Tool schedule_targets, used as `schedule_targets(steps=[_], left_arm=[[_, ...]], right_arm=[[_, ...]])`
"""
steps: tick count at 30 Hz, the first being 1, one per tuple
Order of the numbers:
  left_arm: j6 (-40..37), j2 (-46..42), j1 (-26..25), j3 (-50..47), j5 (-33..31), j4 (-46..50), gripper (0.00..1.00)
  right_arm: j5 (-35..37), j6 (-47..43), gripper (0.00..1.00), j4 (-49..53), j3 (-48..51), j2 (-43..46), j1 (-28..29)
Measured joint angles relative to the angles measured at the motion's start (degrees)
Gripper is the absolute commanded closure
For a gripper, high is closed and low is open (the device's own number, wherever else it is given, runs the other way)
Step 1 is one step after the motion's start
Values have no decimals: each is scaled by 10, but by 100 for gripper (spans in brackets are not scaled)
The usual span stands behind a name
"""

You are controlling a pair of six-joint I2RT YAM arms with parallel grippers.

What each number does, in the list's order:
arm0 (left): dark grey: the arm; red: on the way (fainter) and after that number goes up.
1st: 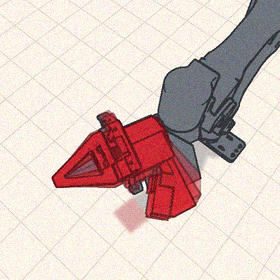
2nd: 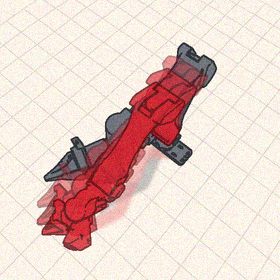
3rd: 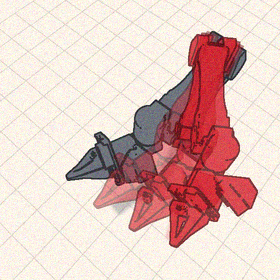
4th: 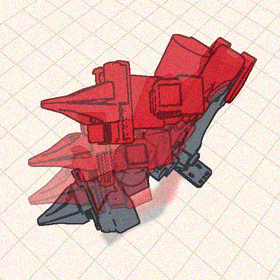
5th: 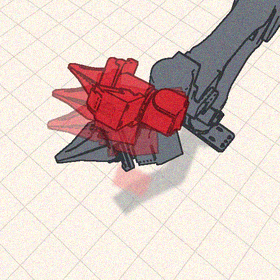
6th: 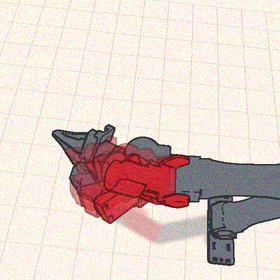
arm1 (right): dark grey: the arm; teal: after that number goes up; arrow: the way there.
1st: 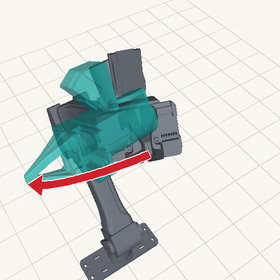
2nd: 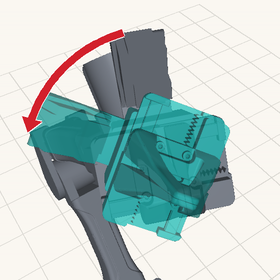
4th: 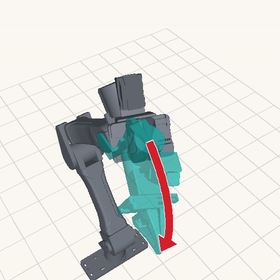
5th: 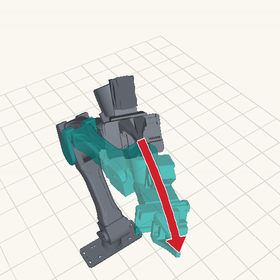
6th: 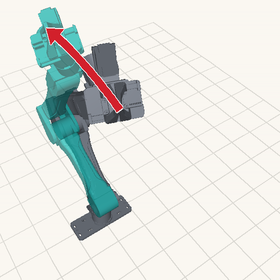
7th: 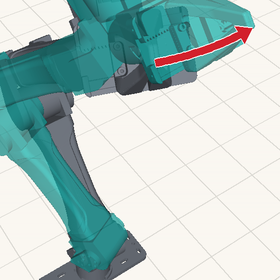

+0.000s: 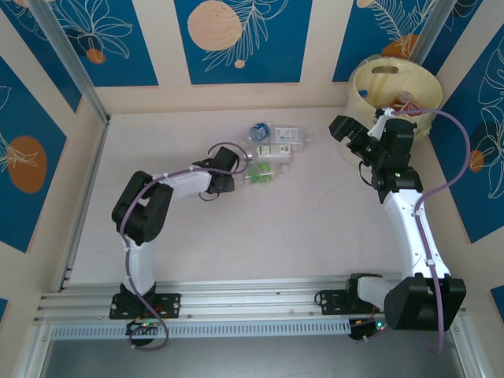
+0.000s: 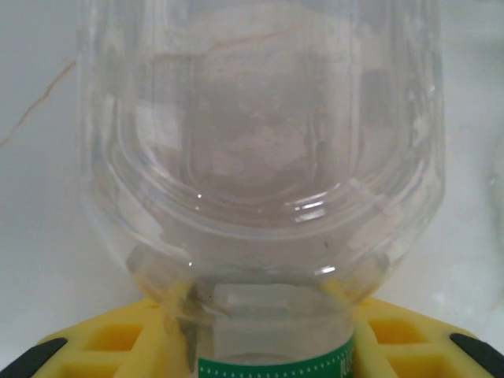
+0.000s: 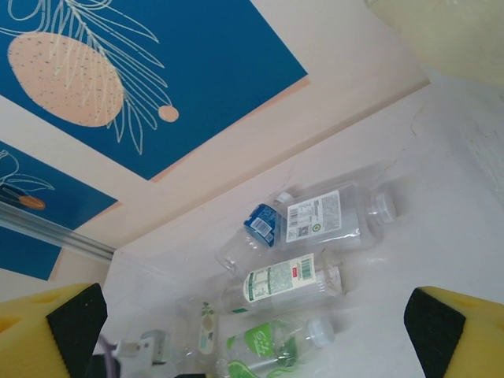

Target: Put the plastic bottles in the bin

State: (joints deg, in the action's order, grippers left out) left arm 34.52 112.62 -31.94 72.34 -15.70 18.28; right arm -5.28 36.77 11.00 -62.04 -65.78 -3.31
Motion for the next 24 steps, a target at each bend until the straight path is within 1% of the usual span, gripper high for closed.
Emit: schedule_targets(steps=[1,5,8,12,15,19,22,24], left_arm=[[0,-13,1,-12,0,-1,100],[-3,-76,4,-61,7,-23,100],[-8,-135,7,-114,41,-75,100],[-11,-204,8,-183,104,-152,100],[-9,-233,8,-213,176,-215,100],[-11,-245,0,-217,264,-292,100],[-22,-249,-10,-215,307,-328,100],[-38,-249,-22,-205,321,-325,100]], right_arm=[[3,0,0,1,3,0,0],[5,0,0,2,9,0,2],[-1,-4,0,9,11,-1,7],[-19,-4,0,19,24,-1,22],[-31,12,0,14,54,-2,43],[-42,51,0,2,84,-20,87],[-59,81,1,-31,99,-36,119],[-76,96,0,-71,108,-47,140]])
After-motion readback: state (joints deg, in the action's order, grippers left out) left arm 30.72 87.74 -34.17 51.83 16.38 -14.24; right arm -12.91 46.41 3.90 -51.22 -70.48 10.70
